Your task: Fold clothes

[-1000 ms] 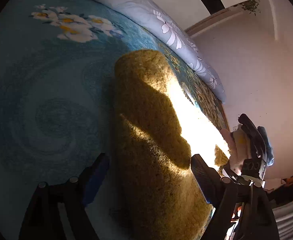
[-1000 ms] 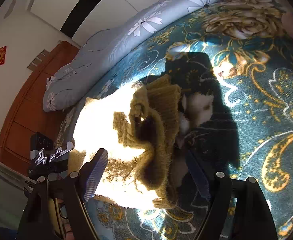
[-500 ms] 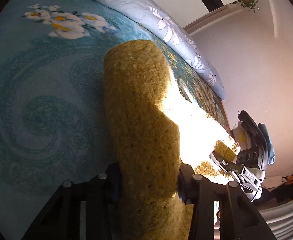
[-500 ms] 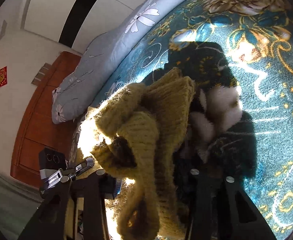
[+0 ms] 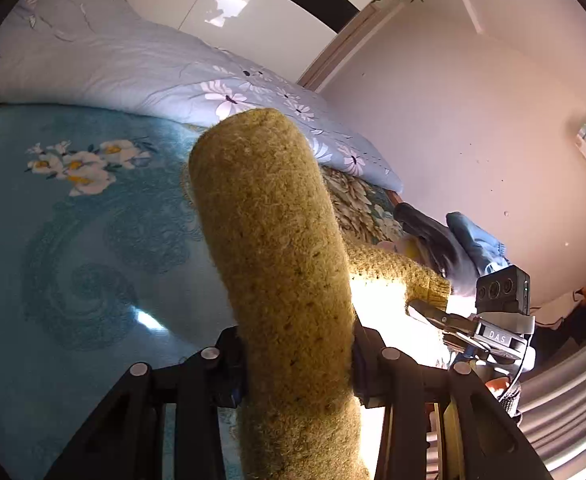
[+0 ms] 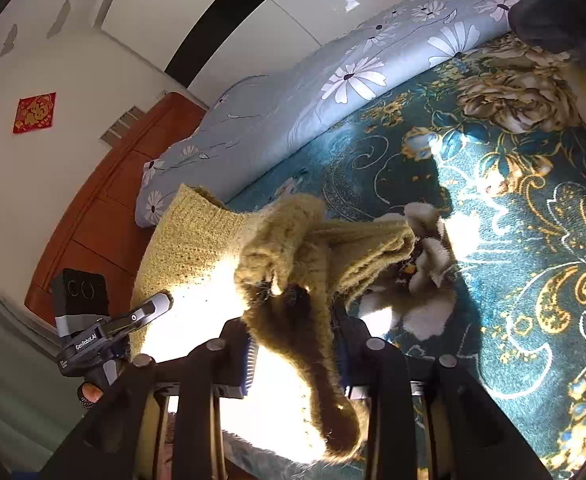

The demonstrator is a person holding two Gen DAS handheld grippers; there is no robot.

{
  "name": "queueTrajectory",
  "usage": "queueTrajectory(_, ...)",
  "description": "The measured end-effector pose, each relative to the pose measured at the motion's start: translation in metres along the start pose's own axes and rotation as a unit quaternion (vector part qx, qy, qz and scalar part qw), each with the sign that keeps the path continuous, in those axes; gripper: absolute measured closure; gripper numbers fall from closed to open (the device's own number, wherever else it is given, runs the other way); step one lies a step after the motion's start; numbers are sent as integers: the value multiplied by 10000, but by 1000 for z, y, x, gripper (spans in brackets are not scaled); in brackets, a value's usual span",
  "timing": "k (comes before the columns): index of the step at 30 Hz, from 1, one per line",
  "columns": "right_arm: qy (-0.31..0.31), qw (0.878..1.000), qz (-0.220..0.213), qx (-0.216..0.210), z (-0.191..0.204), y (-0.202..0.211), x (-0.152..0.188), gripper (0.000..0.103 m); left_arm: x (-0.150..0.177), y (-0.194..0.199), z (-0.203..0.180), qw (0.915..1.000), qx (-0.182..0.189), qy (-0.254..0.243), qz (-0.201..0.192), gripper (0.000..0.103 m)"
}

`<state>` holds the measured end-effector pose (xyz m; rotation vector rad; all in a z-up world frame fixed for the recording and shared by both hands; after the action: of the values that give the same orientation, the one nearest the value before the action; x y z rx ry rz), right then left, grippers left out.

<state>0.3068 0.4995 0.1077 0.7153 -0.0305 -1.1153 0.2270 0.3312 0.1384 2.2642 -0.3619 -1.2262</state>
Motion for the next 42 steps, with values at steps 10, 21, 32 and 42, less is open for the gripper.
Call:
queueTrajectory(10,408,9971,-625,-122,24,96,-21,74,-47,-1,-98,9975,639,-278,-148,62)
queueTrajectory(21,206,9935,-927,-627,9,121,-40,75,-97,14,-90,9939,918,-397,-462,63)
queueTrajectory(32,-101,9960,882,-88,-26,-58,34,75,58,15,115,9942,-3,1070,79,64)
queueTrajectory(42,-226,9942,1038,186,-63,-67,66,42,120,11,169,9882,348,1483,160,62)
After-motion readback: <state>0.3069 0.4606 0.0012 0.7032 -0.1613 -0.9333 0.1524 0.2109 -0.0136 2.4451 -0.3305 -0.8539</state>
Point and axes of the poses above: each gripper's, at about its wrist camera, not at the fingertips, and y roughly against the way its jaws point, z to its left, x to its underside, the point moved 8 cm from there along -y, roughly the way its jaws point, and after that the axes turned 14 degrees about -y, right-handed, at the moved point
